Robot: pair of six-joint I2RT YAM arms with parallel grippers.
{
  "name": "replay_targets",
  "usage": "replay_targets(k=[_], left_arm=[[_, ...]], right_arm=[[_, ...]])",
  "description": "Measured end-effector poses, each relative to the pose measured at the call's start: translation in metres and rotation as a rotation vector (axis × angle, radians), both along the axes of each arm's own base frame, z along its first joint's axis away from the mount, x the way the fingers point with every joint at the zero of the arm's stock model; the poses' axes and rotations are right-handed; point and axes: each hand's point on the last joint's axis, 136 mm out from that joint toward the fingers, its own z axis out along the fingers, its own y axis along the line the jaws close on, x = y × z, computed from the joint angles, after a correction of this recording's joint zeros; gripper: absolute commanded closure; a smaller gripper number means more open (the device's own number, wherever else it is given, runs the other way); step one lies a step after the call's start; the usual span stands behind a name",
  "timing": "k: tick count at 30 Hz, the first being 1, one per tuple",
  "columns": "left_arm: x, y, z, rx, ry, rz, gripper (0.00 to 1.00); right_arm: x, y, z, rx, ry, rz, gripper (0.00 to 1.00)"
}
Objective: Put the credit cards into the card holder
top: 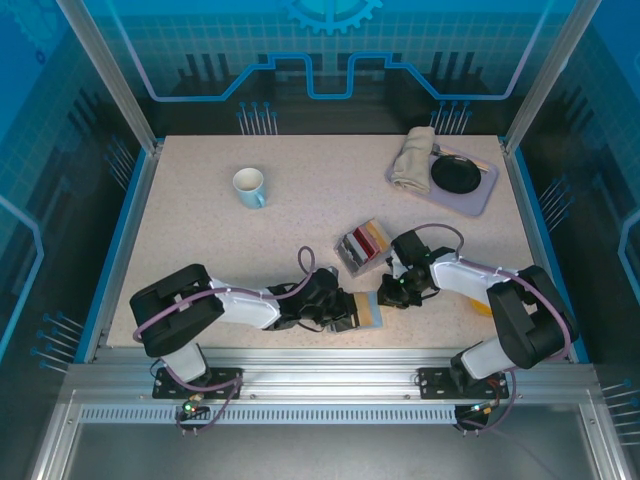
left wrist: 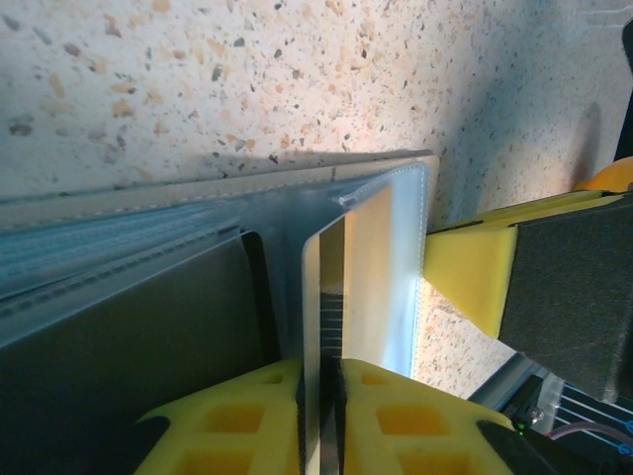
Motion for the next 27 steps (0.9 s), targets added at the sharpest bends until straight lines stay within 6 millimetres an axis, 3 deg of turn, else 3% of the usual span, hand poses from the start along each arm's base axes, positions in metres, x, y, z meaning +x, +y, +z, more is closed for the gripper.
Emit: replay_targets(k=[4, 10, 17, 20, 27], left_arm=[[0.0, 0.002, -0.001, 0.016, -0.007, -0.008, 0.93], [0.002, -0.004, 0.003, 0.019, -0.009, -0.014, 0.94], [0.004, -0.013, -0.004, 0.016, 0.006, -0.029, 0.9], [0.004, -0.013, -0.004, 0.014, 0.007, -0.028, 0.83], [0.003, -0.011, -0.001, 0.016, 0.007, -0.022, 0.8]], right_arm=[[0.0, 0.0, 0.0, 0.0, 0.001, 0.001, 0.86], [0.0, 0.001, -0.001, 0.005, 0.003, 0.003, 0.86], [0.0, 0.001, -0.001, 0.017, 0.007, -0.001, 0.86], [0.0, 0.001, -0.001, 0.019, 0.008, -0.003, 0.86], [0.0, 0.0, -0.001, 0.019, 0.007, -0.001, 0.85]])
